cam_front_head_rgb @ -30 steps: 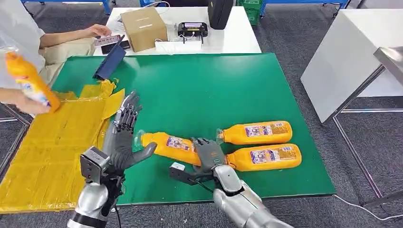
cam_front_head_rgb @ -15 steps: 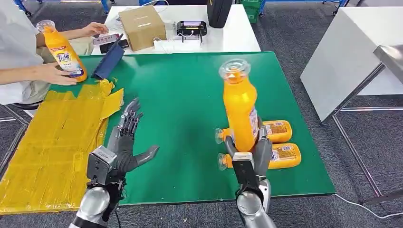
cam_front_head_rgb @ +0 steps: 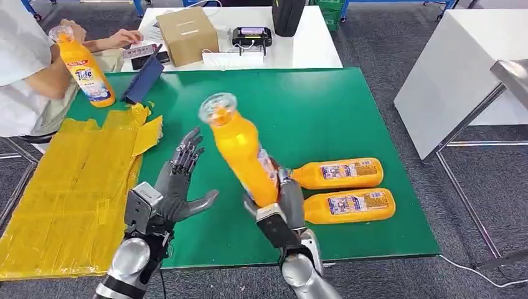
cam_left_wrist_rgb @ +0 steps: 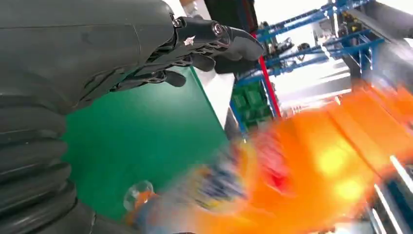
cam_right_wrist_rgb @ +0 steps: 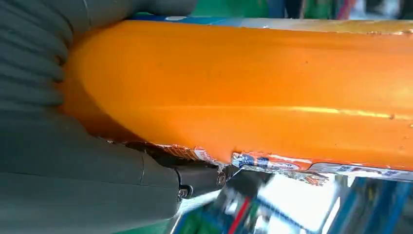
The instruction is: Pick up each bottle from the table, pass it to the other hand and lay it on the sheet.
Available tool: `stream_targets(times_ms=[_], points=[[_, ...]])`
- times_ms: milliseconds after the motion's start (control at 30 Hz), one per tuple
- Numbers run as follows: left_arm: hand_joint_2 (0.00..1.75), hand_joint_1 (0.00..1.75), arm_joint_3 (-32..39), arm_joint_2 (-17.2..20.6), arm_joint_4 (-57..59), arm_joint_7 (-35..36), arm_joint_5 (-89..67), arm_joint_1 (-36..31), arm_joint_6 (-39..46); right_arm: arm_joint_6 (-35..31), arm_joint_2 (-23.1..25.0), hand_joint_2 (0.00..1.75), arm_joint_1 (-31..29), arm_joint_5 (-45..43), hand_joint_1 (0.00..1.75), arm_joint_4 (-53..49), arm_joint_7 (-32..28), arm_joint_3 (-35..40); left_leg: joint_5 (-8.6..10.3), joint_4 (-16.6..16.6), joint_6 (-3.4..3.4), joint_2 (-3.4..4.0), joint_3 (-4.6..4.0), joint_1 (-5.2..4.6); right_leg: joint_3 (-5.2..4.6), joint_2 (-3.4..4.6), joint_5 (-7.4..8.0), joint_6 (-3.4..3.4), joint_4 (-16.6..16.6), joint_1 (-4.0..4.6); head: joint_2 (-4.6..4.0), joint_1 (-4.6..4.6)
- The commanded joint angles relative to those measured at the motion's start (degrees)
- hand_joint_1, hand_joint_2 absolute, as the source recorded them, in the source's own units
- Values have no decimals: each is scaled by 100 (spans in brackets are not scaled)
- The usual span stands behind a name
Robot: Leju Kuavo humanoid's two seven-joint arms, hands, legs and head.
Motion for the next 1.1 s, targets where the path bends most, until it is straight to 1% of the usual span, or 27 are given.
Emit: stream_targets(times_ms=[33, 100, 133, 167, 200, 267, 300, 333, 367, 400, 533, 567, 600, 700, 733, 767, 800, 833, 867, 900, 1067, 1100], points=[[175, 0, -435, 220, 295, -32, 166, -408, -202, 12, -13, 175, -792, 501, 175, 1648, 101, 1052, -13, -3, -8, -6, 29, 7, 29, 31, -12, -10, -5, 2, 0, 0], [175, 0, -435, 220, 295, -32, 166, -408, -202, 12, -13, 175, -792, 501, 175, 1648, 101, 1052, -7, -3, -5, -1, 15, 5, 14, 21, -4, -6, -4, 2, 0, 0], [175, 0, -435, 220, 295, -32, 166, -408, -202, 12, -13, 175, -792, 501, 175, 1648, 101, 1052, -13, -3, -8, -6, 27, 7, 26, 30, -10, -10, -3, 2, 0, 0], [175, 0, -435, 220, 295, -32, 166, -408, -202, 12, -13, 175, -792, 501, 175, 1648, 101, 1052, -6, -3, -5, -6, 14, 4, 13, 17, -5, -6, -3, 1, 0, -2], [175, 0, -435, 220, 295, -32, 166, -408, -202, 12, -13, 175, -792, 501, 175, 1648, 101, 1052, -11, -4, -7, -10, 26, 5, 24, 25, -11, -10, -3, 1, 0, 0], [175, 0, -435, 220, 295, -32, 166, -408, -202, 12, -13, 175, -792, 501, 175, 1648, 101, 1052, -5, -4, -4, -8, 13, 2, 12, 14, -7, -5, -3, -1, 0, -2], [175, 0, -446, 217, 318, -45, 200, -432, -235, 36, -7, 175, -852, 605, 175, 1752, 140, 1160, -11, -2, -6, -11, 23, 5, 22, 23, -11, -8, -3, 0, 0, 0], [175, 0, -451, 214, 337, -51, 224, -454, -257, 15, 4, 175, -885, 691, 175, 1821, 173, 1225, -8, -1, -5, -9, 15, 4, 15, 19, -8, -6, -2, 0, 0, 0], [175, 0, -455, 204, 364, -51, 248, -486, -275, -69, 35, 175, -925, 844, 175, 1944, 193, 1326, -13, -1, -7, -14, 27, 5, 26, 29, -14, -10, -1, -1, 0, 0], [175, 0, -456, 196, 397, -51, 247, -516, -275, -155, 59, 175, -948, 982, 175, 2029, 178, 1421, -6, -2, -5, -7, 12, 4, 11, 18, -6, -6, -3, 1, 0, 0], [175, 0, -364, 154, 563, -5, 410, -578, -327, -643, 114, 175, -983, 1593, 175, 2258, 216, 1801, -8, -3, -7, -14, 19, 6, 19, 16, -10, -8, -3, 1, 0, 0], [175, 0, -338, 139, 653, 21, 496, -608, -368, -787, 123, 175, -1003, 1786, 175, 2319, 262, 1910, -13, -4, -10, -15, 29, 8, 27, 25, -15, -12, -3, 2, 0, 0], [175, 0, -312, 128, 777, 45, 552, -647, -383, -908, 134, 175, -1004, 1903, 175, 2364, 310, 1982, -10, -4, -7, -10, 21, 6, 20, 20, -10, -9, -4, 2, 0, 0], [175, 0, -258, 101, 908, 45, 570, -682, -369, -958, 127, 175, -1005, 1921, 175, 2360, 314, 2017, -23, 1, -13, -29, 42, 9, 44, 31, -28, -17, 2, 1, 0, 2], [175, 0, -258, 101, 908, 45, 570, -682, -369, -958, 127, 175, -1005, 1921, 175, 2360, 314, 2017, -9, -3, -7, -21, 21, 8, 22, 11, -13, -8, -5, 3, 0, -2], [175, 0, -258, 101, 908, 45, 570, -682, -369, -958, 127, 175, -1005, 1921, 175, 2360, 314, 2017, -14, -5, -9, -29, 35, 9, 37, 16, -19, -12, -6, 3, 0, 0], [175, 45, -258, 101, 908, 45, 570, -682, -369, -958, 127, 175, -1005, 1921, 175, 2360, 314, 2017, -16, -1, -9, -29, 32, 8, 32, 17, -21, -12, -2, 1, 0, 0], [175, 159, -229, 76, 908, 48, 589, -665, -350, -1020, 105, 175, -1014, 1954, 175, 2338, 318, 2030, -7, -3, -5, -15, 15, 6, 13, 10, -9, -6, -4, 2, 0, 0], [175, 175, -222, 72, 947, 72, 583, -678, -333, -1052, 97, 175, -1014, 1966, 175, 2330, 342, 2041, -11, -2, -7, -21, 22, 7, 21, 14, -14, -9, -3, 1, 0, -2], [175, 175, -219, 73, 976, 83, 573, -689, -324, -1065, 90, 175, -1012, 1954, 175, 2313, 348, 2046, -7, -1, -5, -17, 12, 6, 11, 8, -9, -6, -4, 3, 0, 2], [175, 175, -173, 62, 1012, 81, 577, -698, -315, -1115, 61, 175, -1002, 1902, 175, 2232, 329, 2034, -17, 0, -10, -33, 31, 9, 33, 15, -23, -12, 0, 1, 0, 0], [175, 175, -160, 63, 1004, 79, 575, -689, -300, -1131, 56, 175, -997, 1889, 175, 2201, 313, 2030, -8, -1, -7, -24, 15, 7, 16, 6, -13, -8, -3, 2, 0, -2]])
